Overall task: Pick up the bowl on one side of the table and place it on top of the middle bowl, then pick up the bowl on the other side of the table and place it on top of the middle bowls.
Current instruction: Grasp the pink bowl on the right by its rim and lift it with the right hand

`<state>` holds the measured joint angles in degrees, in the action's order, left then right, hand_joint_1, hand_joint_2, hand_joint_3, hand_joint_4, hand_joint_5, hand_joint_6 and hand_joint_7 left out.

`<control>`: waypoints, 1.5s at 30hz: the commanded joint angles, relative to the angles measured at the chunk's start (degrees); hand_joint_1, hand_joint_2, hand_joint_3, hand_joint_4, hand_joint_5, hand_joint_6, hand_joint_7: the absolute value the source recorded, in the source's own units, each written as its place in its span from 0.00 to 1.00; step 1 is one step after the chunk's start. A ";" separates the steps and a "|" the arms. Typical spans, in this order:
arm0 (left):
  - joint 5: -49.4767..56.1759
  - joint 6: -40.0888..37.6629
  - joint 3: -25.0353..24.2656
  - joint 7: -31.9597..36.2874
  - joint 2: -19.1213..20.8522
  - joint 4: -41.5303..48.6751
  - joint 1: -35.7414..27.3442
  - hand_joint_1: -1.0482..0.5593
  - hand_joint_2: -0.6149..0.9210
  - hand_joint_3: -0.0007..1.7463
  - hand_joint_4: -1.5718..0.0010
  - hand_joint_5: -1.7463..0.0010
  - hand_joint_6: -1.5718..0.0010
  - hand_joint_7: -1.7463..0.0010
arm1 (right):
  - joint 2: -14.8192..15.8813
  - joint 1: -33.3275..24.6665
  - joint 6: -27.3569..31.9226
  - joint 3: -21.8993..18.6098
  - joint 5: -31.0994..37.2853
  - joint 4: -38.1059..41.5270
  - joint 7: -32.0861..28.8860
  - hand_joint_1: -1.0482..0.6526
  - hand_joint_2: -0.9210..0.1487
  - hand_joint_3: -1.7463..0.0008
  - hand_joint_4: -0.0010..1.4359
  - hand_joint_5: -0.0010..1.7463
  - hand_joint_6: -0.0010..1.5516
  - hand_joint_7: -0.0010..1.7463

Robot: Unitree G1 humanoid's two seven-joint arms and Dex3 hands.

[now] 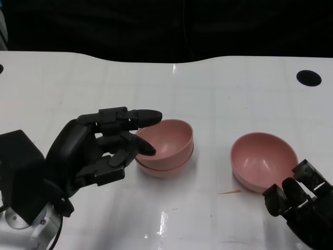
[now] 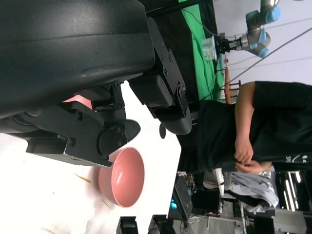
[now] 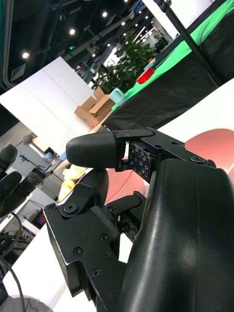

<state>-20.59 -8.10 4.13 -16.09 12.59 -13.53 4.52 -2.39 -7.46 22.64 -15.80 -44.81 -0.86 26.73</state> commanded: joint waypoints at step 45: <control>-14.58 -15.52 -17.82 -6.36 4.45 -13.78 -23.65 0.86 0.95 0.86 0.23 0.00 0.36 0.00 | 5.28 3.10 -80.28 1.41 72.55 15.52 -25.82 0.34 0.00 0.78 0.57 0.17 0.58 0.08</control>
<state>-34.30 -22.80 -12.47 -23.03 16.36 -26.26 -18.53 -0.10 -4.64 -55.69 -13.23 20.90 14.94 5.18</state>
